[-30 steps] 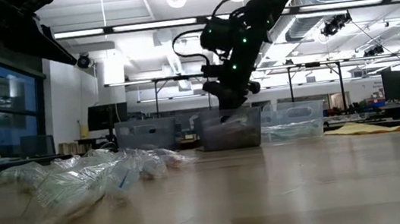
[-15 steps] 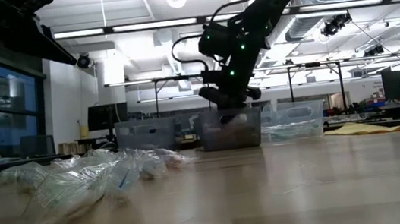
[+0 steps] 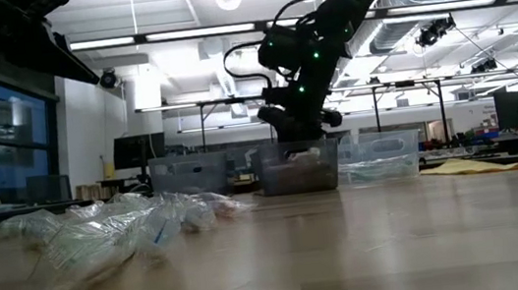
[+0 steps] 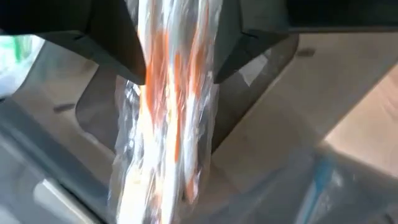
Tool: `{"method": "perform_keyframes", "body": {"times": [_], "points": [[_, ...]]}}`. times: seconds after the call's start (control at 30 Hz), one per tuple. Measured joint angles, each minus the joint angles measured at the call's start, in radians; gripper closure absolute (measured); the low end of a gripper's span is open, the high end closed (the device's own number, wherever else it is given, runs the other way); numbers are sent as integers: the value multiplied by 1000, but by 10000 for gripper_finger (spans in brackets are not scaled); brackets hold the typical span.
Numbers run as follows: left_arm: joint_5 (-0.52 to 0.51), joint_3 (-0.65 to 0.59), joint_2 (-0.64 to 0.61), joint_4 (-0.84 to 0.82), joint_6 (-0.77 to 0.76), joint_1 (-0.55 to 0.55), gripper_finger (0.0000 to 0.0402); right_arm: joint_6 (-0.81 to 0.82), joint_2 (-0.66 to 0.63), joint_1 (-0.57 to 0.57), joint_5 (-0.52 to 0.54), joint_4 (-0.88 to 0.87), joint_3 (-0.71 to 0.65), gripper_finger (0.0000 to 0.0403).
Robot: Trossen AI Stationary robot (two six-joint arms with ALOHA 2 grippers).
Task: Pick & Place Toothbrushes
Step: Put the orange toothbrush into the right black bin
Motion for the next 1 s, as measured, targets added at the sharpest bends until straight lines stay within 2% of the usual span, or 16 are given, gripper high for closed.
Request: {"method": "perform_keyframes", "body": {"times": [0.1,0.23,0.57,0.73,1.0], "points": [[0,0,0,0,0,0,226,0,-14,6,-12,-8,0,188],[0,0,0,0,0,0,226,9,-61,17,16,-51,0,171],[0,0,0,0,0,0,226,55,-204,92,21,-82,0,176],[0,0,0,0,0,0,226,64,-219,171,24,-93,0,176],[0,0,0,0,0,0,226,139,-215,341,119,-99,0,176]]}}
